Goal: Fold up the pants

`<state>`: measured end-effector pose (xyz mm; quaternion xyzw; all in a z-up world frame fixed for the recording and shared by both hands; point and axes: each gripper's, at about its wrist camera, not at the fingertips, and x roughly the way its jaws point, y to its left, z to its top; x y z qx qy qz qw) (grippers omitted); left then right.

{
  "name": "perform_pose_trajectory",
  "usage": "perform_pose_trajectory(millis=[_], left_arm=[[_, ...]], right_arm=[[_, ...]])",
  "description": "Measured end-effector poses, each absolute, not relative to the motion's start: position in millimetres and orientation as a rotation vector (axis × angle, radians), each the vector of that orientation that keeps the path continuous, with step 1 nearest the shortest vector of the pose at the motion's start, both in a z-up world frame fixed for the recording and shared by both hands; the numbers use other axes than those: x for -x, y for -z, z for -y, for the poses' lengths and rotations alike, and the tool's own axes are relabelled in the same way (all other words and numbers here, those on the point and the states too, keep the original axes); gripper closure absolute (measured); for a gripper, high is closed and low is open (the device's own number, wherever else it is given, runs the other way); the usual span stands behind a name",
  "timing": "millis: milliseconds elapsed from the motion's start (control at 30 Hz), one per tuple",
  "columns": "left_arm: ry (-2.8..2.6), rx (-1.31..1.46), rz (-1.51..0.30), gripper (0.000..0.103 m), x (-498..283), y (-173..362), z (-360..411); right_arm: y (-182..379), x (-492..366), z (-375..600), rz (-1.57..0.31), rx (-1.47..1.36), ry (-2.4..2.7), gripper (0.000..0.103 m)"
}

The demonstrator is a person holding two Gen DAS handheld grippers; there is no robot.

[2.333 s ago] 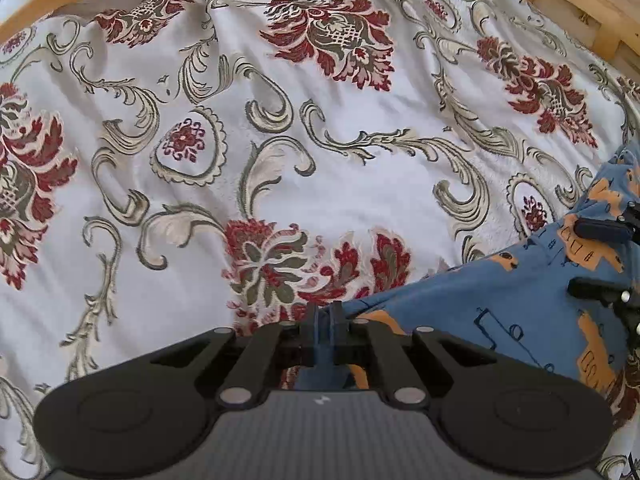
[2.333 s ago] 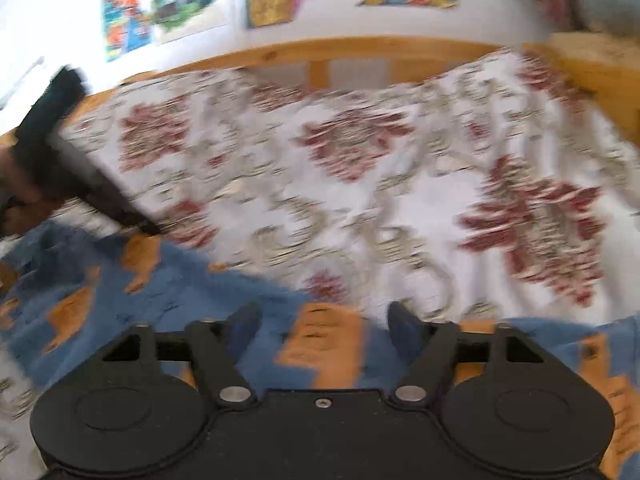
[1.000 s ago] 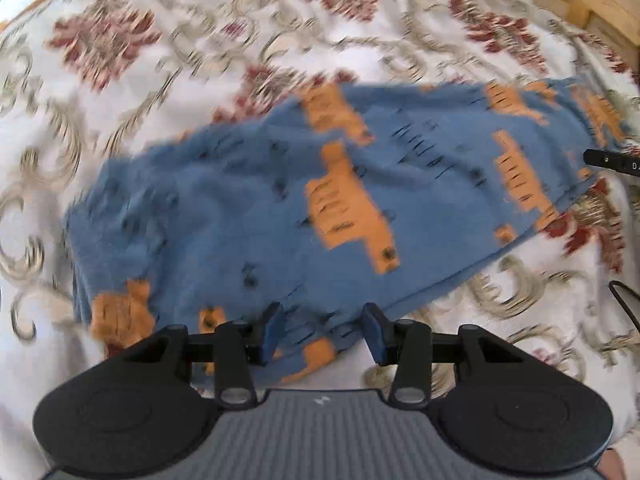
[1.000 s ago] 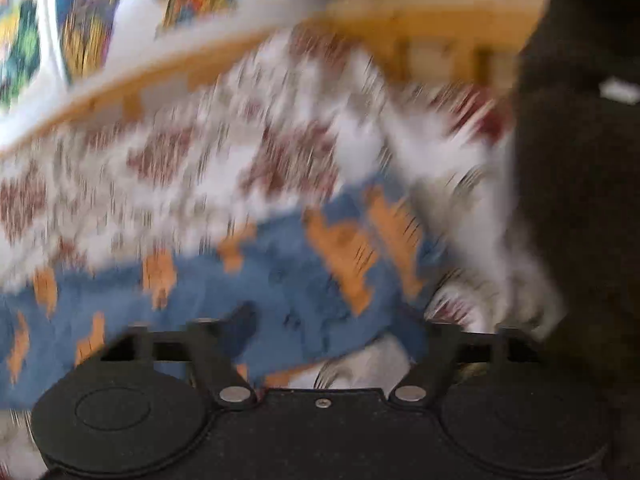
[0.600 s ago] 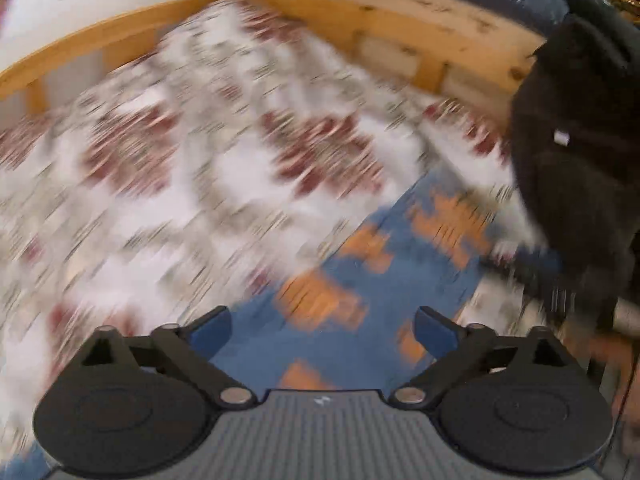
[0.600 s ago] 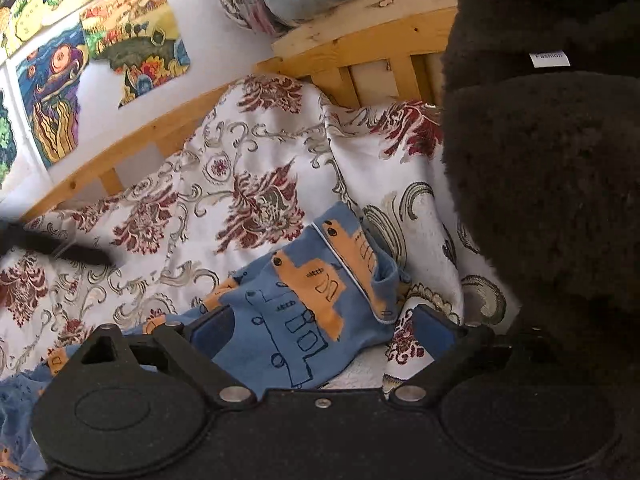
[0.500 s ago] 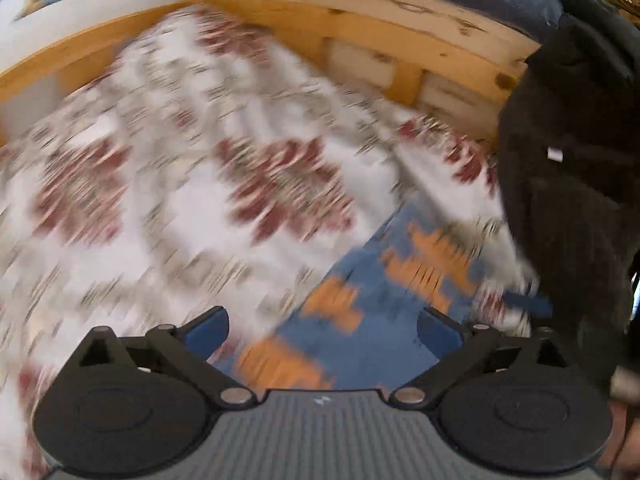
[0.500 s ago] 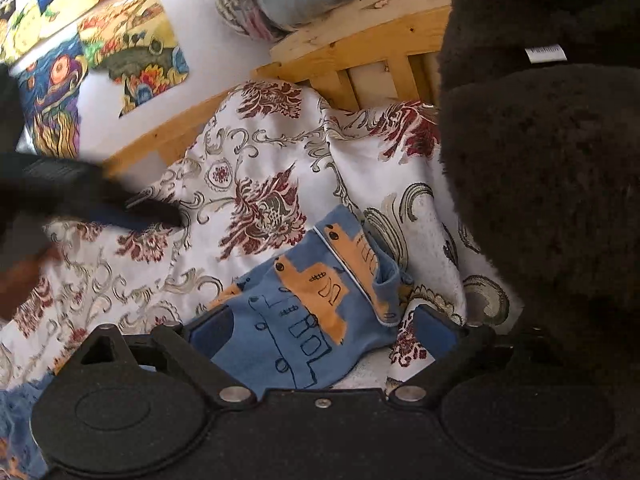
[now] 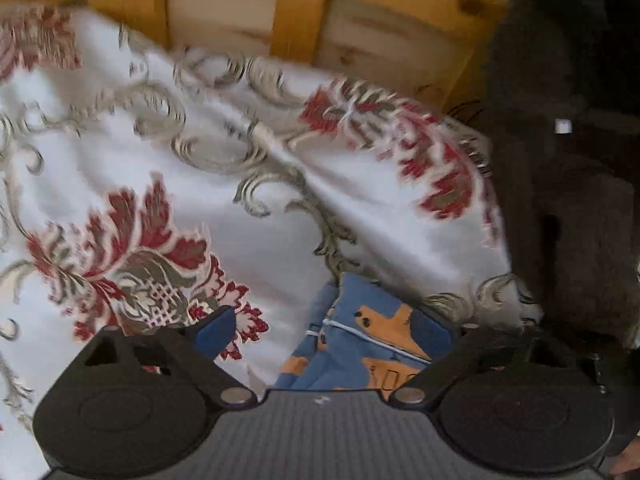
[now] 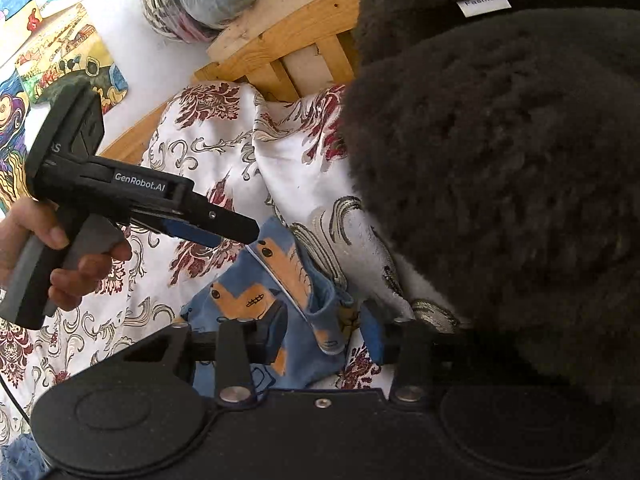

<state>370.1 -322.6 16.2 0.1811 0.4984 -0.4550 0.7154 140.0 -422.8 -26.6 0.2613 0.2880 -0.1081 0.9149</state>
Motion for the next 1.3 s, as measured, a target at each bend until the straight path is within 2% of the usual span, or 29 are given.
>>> perform_pose_trajectory(millis=[200, 267, 400, 433, 500, 567, 633, 667, 767, 933, 1300], left_arm=[[1.034, -0.291, -1.160, 0.019, -389, -1, 315], [1.050, -0.306, -1.176, 0.025, -390, 3, 317], [1.080, -0.398, -1.211, 0.047, -387, 13, 327], [1.078, -0.428, -1.215, 0.047, -386, 17, 330], [1.073, -0.435, -1.220, 0.048, -387, 23, 332], [1.070, -0.418, -1.225, 0.053, -390, 27, 335], [1.090, -0.409, -1.224, 0.076, -390, 29, 336], [1.104, -0.406, -1.227, 0.079, -389, 30, 340], [1.106, -0.459, -1.169, 0.083, -382, 28, 344], [1.112, -0.386, -1.125, 0.091, -372, 20, 324], [1.121, -0.375, -1.044, 0.091, -359, -3, 306]], right_arm=[[31, -144, 426, -0.612, -0.526, 0.244, 0.072], [33, -147, 429, -0.627, -0.530, 0.247, 0.076], [36, -154, 432, -0.636, -0.533, 0.232, 0.077], [37, -155, 432, -0.637, -0.535, 0.232, 0.079], [38, -157, 434, -0.640, -0.544, 0.238, 0.089], [38, -156, 435, -0.634, -0.553, 0.231, 0.092], [37, -150, 434, -0.613, -0.561, 0.224, 0.093], [36, -148, 434, -0.602, -0.562, 0.219, 0.093], [31, -141, 430, -0.560, -0.554, 0.199, 0.094], [26, -136, 422, -0.538, -0.517, 0.187, 0.094], [16, -132, 406, -0.476, -0.432, 0.127, 0.094]])
